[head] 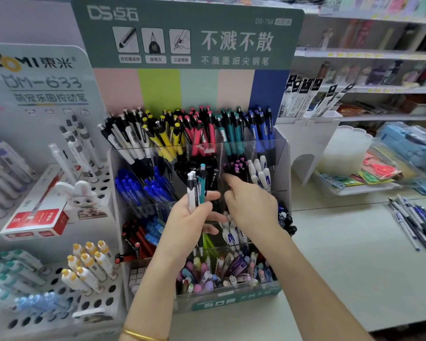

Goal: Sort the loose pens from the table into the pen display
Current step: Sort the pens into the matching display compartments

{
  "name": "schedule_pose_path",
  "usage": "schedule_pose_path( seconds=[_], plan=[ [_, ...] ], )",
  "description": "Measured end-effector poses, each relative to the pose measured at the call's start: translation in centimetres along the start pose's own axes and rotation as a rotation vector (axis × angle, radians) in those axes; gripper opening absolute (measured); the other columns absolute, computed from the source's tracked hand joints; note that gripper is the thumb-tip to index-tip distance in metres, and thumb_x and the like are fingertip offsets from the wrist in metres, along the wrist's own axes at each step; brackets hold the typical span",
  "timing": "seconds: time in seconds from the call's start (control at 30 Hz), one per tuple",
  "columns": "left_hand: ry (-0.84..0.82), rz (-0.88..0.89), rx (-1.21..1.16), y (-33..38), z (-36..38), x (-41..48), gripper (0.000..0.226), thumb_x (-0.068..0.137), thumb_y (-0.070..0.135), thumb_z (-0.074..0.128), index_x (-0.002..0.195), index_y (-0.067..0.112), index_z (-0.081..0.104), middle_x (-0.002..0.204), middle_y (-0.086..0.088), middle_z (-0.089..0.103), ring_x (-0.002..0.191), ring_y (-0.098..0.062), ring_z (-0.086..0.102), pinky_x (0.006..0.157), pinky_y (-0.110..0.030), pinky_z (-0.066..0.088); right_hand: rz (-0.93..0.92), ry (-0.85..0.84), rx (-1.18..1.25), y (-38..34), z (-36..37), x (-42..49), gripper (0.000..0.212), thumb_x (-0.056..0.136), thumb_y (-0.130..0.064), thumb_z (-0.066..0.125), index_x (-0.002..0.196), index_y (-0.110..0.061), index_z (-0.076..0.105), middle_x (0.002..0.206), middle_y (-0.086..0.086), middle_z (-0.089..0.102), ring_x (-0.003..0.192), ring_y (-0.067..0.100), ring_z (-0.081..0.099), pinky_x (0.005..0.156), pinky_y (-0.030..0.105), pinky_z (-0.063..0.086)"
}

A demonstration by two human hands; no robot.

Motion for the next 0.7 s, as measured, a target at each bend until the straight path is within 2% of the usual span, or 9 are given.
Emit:
schedule_pose_path(
  seconds=[0.13, 0.27, 0.33, 0.4, 0.5, 0.53, 0.6, 0.67, 0.7],
  plan=[
    [-0.004, 0.005, 0.010, 0.0, -0.1, 0.1, 0.027, 0.099, 0.002, 0.043, 0.116, 0.008, 0.062, 0.110, -0.002, 0.067, 0.076, -0.014, 0.070, 0.057, -0.022, 0.054, 0.068, -0.007, 0.053, 0.8, -0.3, -0.2, 0.045, 0.095, -0.019, 0.034, 0.137, -0.034, 0.042, 0.108, 0.006, 0.067, 0.098, 0.029, 0.059, 0.069, 0.034, 0.041],
    [-0.040, 0.013, 0.000, 0.0, -0.1, 0.0, 0.026, 0.099, 0.003, 0.043, 0.116, 0.006, 0.063, 0.111, -0.006, 0.067, 0.078, -0.015, 0.070, 0.058, -0.022, 0.054, 0.065, -0.085, 0.184, 1.4, -0.3, -0.2, 0.045, 0.094, -0.020, 0.037, 0.135, -0.036, 0.047, 0.121, -0.002, 0.064, 0.108, 0.021, 0.057, 0.081, 0.036, 0.048],
    [-0.072, 0.019, -0.031, 0.0, -0.1, -0.1, 0.025, 0.100, 0.004, 0.042, 0.113, 0.006, 0.063, 0.109, -0.007, 0.069, 0.078, -0.016, 0.070, 0.060, -0.023, 0.054, 0.029, -0.096, 0.280, 1.6, -0.6, -0.3, 0.046, 0.094, -0.018, 0.039, 0.135, -0.035, 0.050, 0.122, -0.006, 0.063, 0.106, 0.015, 0.058, 0.087, 0.038, 0.050],
    [-0.123, 0.020, -0.098, 0.0, -0.1, -0.2, 0.023, 0.100, 0.005, 0.042, 0.112, 0.006, 0.062, 0.106, -0.007, 0.072, 0.076, -0.017, 0.069, 0.061, -0.024, 0.055, -0.007, -0.074, 0.398, 1.8, -1.0, -0.3, 0.042, 0.094, -0.014, 0.042, 0.130, -0.030, 0.057, 0.105, -0.011, 0.066, 0.090, 0.008, 0.059, 0.085, 0.036, 0.051],
    [-0.219, -0.003, -0.216, 0.2, 0.0, -0.3, 0.022, 0.100, 0.006, 0.043, 0.114, 0.002, 0.059, 0.093, -0.013, 0.073, 0.063, -0.016, 0.064, 0.057, -0.024, 0.052, -0.029, 0.033, 0.661, 1.5, -1.9, -0.4, 0.030, 0.095, -0.011, 0.047, 0.114, -0.021, 0.067, 0.063, -0.018, 0.057, 0.061, -0.001, 0.053, 0.066, 0.018, 0.048],
    [-0.257, -0.011, -0.244, 0.2, 0.0, -0.4, 0.022, 0.099, 0.007, 0.044, 0.115, 0.001, 0.058, 0.088, -0.013, 0.072, 0.057, -0.014, 0.059, 0.054, -0.024, 0.050, -0.043, 0.061, 0.753, 1.2, -2.5, -0.6, 0.026, 0.095, -0.012, 0.050, 0.110, -0.021, 0.069, 0.059, -0.016, 0.057, 0.057, 0.001, 0.053, 0.062, 0.017, 0.047],
    [-0.342, -0.031, -0.282, 0.3, 0.2, -0.5, 0.025, 0.095, 0.010, 0.048, 0.115, -0.002, 0.058, 0.081, -0.013, 0.067, 0.051, -0.012, 0.048, 0.050, -0.023, 0.043, -0.084, 0.075, 0.857, 0.4, -3.5, -0.8, 0.019, 0.094, -0.019, 0.055, 0.106, -0.025, 0.070, 0.067, -0.006, 0.064, 0.064, 0.012, 0.059, 0.064, 0.024, 0.052],
    [-0.418, -0.044, -0.303, 0.4, 0.3, -0.6, 0.027, 0.093, 0.011, 0.048, 0.114, -0.003, 0.058, 0.075, -0.010, 0.063, 0.048, -0.010, 0.041, 0.048, -0.021, 0.037, -0.136, -0.013, 0.867, -0.1, -4.0, -0.8, 0.015, 0.092, -0.023, 0.060, 0.102, -0.027, 0.070, 0.085, 0.014, 0.068, 0.075, 0.024, 0.063, 0.072, 0.033, 0.056],
    [-0.447, -0.045, -0.302, 0.4, 0.4, -0.6, 0.025, 0.094, 0.010, 0.048, 0.113, -0.003, 0.058, 0.074, -0.009, 0.062, 0.048, -0.009, 0.039, 0.047, -0.020, 0.036, -0.158, -0.084, 0.902, -0.4, -4.1, -0.9, 0.013, 0.092, -0.021, 0.061, 0.099, -0.023, 0.072, 0.088, 0.020, 0.067, 0.073, 0.025, 0.062, 0.070, 0.034, 0.056]
  ],
)
Point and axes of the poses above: each hand's wrist, its own x-axis towards the middle knuckle, its own z-axis out of the palm, y = z × x, the point moved 2 cm from there along x, towards the middle knuckle
